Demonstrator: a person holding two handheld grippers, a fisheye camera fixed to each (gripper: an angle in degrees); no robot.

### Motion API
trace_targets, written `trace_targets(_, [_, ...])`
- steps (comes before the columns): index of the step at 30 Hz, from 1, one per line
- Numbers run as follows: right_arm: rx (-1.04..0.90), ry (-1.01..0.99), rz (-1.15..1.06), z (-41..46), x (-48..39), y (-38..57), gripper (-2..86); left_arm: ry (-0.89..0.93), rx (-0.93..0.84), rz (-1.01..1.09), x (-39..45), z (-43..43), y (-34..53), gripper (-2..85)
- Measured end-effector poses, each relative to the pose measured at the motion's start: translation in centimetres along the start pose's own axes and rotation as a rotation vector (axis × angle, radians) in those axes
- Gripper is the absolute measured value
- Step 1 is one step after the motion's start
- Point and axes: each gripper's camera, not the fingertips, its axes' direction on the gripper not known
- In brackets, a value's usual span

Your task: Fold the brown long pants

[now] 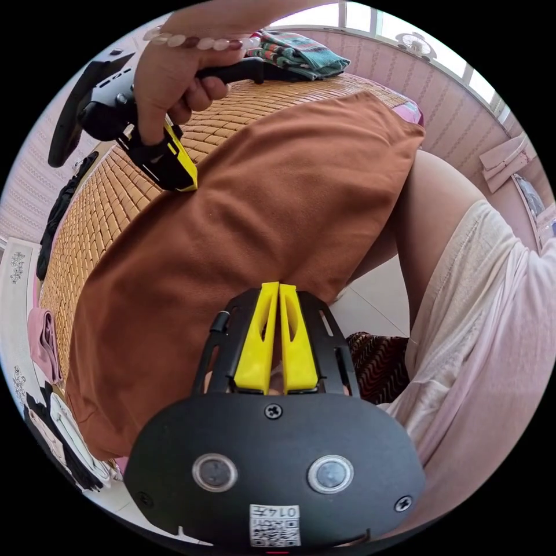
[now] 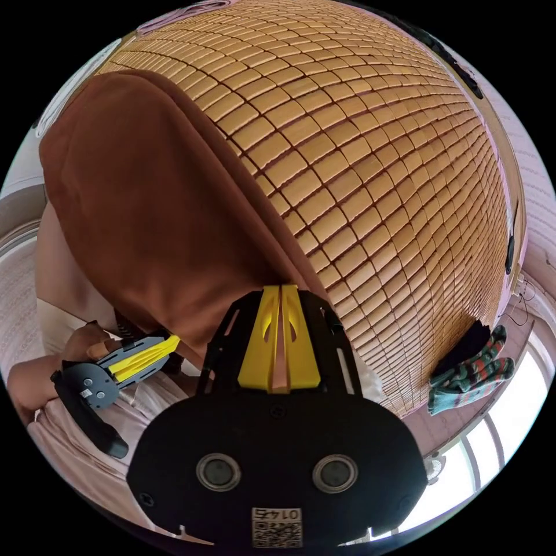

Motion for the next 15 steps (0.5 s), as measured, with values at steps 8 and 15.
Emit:
trace_targets(8, [0.068, -0.106, 0.063, 2.4, 4.0, 2.6, -0.3, -0.038, -0.017, 0.056, 0.6, -0.4, -0.3, -0.7])
trace_targets(15, [0.685, -0.355, 0.393, 7.5, 9.7, 21.7, 0.1, -0.001, -0.016, 0.026, 0.1, -1.0, -0.2, -0.9])
